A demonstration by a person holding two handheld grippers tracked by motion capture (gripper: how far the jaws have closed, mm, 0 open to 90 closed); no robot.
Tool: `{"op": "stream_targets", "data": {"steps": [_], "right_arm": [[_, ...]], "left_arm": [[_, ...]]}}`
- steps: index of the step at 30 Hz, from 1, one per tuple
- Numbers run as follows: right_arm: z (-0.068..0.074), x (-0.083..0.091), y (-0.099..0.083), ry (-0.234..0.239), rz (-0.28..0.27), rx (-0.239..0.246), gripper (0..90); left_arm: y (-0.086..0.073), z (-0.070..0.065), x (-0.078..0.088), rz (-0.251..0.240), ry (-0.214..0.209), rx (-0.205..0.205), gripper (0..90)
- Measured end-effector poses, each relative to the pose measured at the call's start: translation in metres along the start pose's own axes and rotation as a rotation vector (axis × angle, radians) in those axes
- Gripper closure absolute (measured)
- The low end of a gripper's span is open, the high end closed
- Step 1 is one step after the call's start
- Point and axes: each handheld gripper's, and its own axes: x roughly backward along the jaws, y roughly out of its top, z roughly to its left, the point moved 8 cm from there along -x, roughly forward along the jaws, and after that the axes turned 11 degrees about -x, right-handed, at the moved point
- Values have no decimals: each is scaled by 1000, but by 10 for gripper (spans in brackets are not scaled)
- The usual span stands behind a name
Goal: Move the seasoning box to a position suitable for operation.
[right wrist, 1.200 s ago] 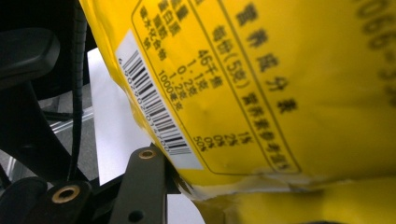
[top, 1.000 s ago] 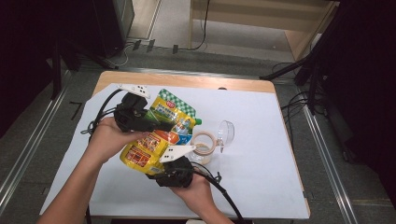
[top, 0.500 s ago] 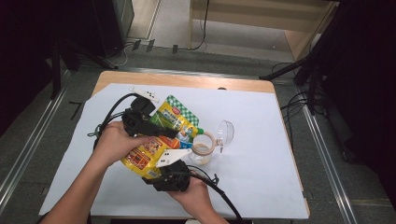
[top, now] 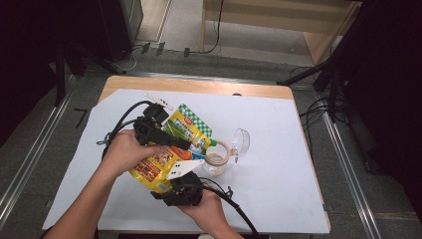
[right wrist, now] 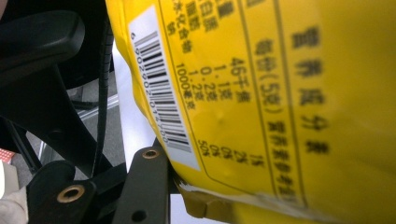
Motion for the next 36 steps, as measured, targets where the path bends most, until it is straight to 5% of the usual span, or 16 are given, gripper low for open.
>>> {"op": "stream_targets", "data": {"steps": [12,21,27,30,36], "right_arm": [[0,0,-2,12,5,-13,672],[0,-2,-3,-25,9,3,563],[1,0,-1,-10,2,-19,670],[3,-1,-2,16,1,-46,666],[-3,-1,0,-36,-11,-49,562]], "left_arm": [[-1,2,-4,18,-16,14,735],[1,6,-7,24,-18,46,731],[6,4,-12,38,-34,68,745],[7,3,-15,73,13,58,739],[10,6,-18,126,62,90,759]]}}
